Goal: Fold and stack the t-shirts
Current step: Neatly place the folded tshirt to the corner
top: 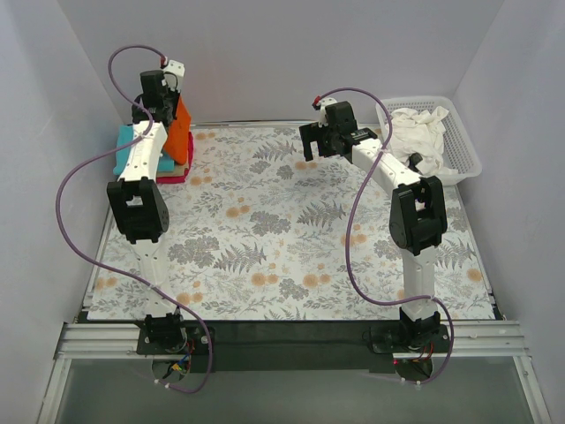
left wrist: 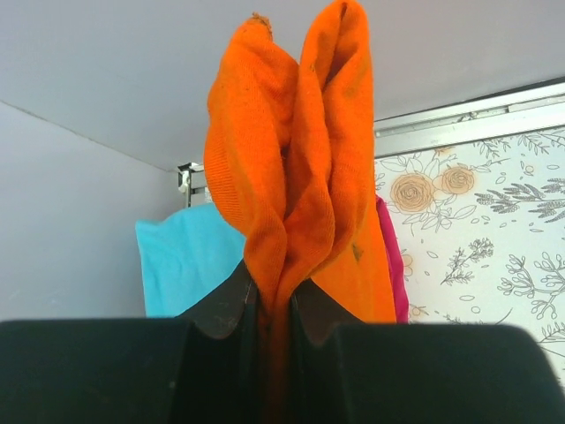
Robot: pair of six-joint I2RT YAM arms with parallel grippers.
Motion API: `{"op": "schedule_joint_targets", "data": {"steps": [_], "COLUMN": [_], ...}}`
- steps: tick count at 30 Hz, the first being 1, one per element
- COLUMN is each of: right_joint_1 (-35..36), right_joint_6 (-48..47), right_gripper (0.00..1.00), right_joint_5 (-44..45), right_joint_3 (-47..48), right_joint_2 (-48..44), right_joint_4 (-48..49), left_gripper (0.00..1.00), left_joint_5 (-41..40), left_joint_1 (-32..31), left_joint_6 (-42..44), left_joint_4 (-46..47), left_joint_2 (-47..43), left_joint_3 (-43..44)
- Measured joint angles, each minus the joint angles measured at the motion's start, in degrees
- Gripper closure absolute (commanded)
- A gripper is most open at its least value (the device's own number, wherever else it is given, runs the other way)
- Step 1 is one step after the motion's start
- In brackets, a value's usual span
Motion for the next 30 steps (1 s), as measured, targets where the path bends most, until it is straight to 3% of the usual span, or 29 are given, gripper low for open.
{"op": "schedule_joint_targets", "data": {"steps": [18,30], "right_joint_1": [0.7,1.6], "right_joint_6": [-0.5,-1.3], "right_gripper": [0.02,0.02], "right_joint_5": [0.0,0.0], "right_joint_3": [0.0,-2.7], "right_joint_2": [0.0,-0.5], "right_joint_4": [0.0,0.2], "left_gripper": [1.00,0.89], "left_joint_5": [0.7,4.8], "left_joint_1": [5.4,11.5], "left_joint_6": [0.0,0.9], "left_joint_4": [-1.7,-1.8], "left_joint_2": [0.6,8.0], "left_joint_3": [0.7,3.5]}}
